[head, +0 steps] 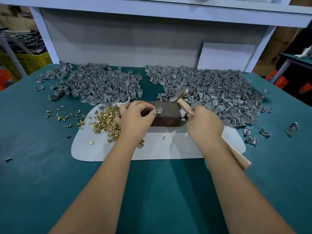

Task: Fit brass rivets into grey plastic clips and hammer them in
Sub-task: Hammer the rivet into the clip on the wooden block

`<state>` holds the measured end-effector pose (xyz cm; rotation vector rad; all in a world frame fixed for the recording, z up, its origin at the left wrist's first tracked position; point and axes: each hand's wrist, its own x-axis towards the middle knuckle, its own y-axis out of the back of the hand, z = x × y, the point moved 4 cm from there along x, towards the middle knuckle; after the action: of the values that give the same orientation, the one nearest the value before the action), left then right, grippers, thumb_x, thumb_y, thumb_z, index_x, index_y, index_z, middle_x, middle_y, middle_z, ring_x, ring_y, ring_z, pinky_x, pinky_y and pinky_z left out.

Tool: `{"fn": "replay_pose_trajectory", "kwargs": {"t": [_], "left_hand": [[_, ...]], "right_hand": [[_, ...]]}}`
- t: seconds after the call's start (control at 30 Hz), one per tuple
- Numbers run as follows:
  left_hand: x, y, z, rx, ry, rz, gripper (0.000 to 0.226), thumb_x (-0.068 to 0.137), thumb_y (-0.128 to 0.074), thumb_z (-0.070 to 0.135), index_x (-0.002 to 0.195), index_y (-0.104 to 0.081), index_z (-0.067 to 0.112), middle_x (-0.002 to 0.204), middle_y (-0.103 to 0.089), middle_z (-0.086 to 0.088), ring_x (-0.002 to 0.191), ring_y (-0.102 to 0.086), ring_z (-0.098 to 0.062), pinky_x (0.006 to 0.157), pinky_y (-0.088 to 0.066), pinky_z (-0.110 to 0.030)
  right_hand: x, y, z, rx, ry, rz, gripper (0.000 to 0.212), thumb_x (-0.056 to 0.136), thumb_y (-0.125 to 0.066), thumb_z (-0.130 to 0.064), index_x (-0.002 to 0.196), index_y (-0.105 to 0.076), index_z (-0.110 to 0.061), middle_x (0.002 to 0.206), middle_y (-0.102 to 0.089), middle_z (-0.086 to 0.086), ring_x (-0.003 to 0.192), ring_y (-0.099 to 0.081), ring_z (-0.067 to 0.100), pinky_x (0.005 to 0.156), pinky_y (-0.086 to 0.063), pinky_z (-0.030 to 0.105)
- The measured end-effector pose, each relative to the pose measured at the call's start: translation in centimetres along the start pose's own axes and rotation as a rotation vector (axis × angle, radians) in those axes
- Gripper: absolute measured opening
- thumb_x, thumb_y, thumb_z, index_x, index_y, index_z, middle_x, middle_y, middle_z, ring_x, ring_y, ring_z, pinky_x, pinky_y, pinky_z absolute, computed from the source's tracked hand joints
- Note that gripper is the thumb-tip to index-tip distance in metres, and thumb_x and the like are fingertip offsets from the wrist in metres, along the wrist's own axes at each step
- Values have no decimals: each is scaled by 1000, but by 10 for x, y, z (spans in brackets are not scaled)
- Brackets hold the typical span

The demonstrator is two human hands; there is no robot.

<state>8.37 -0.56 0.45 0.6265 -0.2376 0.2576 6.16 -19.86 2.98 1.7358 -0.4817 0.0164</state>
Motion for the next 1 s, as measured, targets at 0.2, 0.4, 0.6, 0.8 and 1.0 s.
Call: {"fn": "replay_pose_trajectory", "kwargs": {"t": [0.2,0.4,0.6,0.8,1.0], "left_hand": [[2,1,2,41,-18,-5,7,89,-63,41,83,-67,43,111,-58,25,125,-29,-14,88,-14,-34],[3,1,2,42,-40,3,11,88,-64,41,79,-61,47,110,-58,24,124,-30,-17,97,-19,-37],[4,1,0,44,-35,2,9,89,-62,42,81,-64,45,109,-57,25,122,-29,-13,92,-16,-34],[4,0,1,60,-25,23,16,88,-61,44,74,-59,50,108,-56,26,123,-29,-13,97,-16,-38],[3,1,0,60,-17,20,11,89,-62,43,79,-62,48,111,-58,23,125,-29,-15,100,-17,-41]], "right_hand": [[10,17,-51,315,362,132,18,91,-59,-26,100,-73,-20,102,-62,3,102,-49,25,87,-36,33],[14,-7,-70,466,402,-41,10,84,-65,-12,87,-73,-17,88,-65,-1,92,-56,23,84,-46,37],[16,-13,-70,544,365,-79,6,83,-67,-15,81,-70,-21,91,-63,-1,87,-58,18,82,-49,35],[11,-16,-70,612,319,-10,9,84,-66,-8,78,-69,-14,86,-58,-3,82,-53,14,78,-44,32],[5,-17,-68,664,281,32,11,84,-67,-7,75,-69,-12,84,-60,-2,78,-53,13,73,-41,27]]}}
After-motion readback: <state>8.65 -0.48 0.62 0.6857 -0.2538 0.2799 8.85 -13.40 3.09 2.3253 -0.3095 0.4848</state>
